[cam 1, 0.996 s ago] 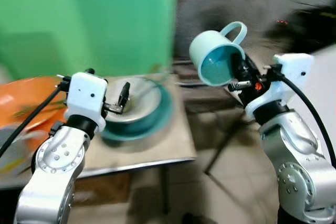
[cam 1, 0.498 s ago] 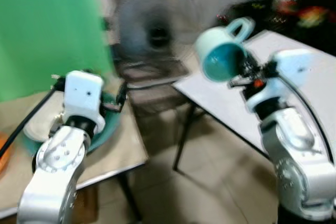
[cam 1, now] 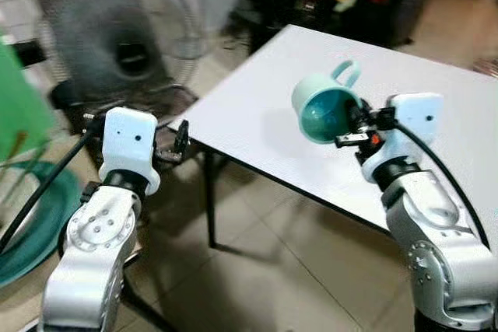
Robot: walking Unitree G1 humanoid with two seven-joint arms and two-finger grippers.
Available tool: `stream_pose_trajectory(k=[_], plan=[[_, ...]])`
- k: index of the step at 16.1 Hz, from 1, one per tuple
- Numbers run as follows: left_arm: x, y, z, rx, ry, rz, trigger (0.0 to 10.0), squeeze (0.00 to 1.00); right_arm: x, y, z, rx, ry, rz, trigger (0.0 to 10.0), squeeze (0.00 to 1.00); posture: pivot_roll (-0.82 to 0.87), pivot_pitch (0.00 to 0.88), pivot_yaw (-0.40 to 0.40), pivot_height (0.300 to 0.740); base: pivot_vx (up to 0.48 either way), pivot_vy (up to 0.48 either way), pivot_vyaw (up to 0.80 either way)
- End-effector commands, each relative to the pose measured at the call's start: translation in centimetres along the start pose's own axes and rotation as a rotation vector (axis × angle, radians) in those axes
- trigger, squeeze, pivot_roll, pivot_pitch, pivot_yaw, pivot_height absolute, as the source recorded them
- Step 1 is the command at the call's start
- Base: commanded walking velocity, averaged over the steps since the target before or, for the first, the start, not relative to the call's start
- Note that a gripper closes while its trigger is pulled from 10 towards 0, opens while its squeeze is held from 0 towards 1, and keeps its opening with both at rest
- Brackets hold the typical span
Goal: Setting the table
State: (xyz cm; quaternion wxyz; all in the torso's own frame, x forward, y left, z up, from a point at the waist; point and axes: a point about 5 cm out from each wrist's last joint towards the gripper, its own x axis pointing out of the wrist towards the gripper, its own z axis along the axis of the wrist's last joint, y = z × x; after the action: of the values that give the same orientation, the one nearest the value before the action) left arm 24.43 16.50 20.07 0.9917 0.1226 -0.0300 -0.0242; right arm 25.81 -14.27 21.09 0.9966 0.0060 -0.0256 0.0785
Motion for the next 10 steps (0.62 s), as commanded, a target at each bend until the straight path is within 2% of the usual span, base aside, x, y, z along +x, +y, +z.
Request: stream_pose_trajectory(k=[1, 4, 8, 10], plan=[[0.3, -0.1, 0.3, -0.013, -0.017, -0.014, 10.0, 0.00, 0.3, 0.1, 0.0, 0.005, 0.002, 0.003, 10.0, 0.00, -0.10, 0.000, 0.007, 0.740, 0.000, 0.000, -0.80], [0.6, -0.1, 0.3, -0.032, -0.017, -0.044, 10.0, 0.00, 0.6, 0.2, -0.4, 0.015, 0.039, -0.005, 10.0, 0.00, -0.10, 0.000, 0.009, 0.740, 0.000, 0.000, -0.80], [0.9, 0.1, 0.1, -0.026, -0.014, -0.045, 10.0, 0.00, 0.2, 0.5, -1.1, 0.055, 0.091, -0.004, 10.0, 0.00, -0.10, 0.000, 0.015, 0.740, 0.000, 0.380, -0.80], [1.1, 0.3, 0.2, 0.012, -0.019, -0.039, 10.0, 0.00, 0.1, 0.7, -1.3, 0.086, 0.113, -0.009, 10.0, 0.00, -0.11, 0.000, 0.017, 0.740, 0.000, 0.000, -0.80]])
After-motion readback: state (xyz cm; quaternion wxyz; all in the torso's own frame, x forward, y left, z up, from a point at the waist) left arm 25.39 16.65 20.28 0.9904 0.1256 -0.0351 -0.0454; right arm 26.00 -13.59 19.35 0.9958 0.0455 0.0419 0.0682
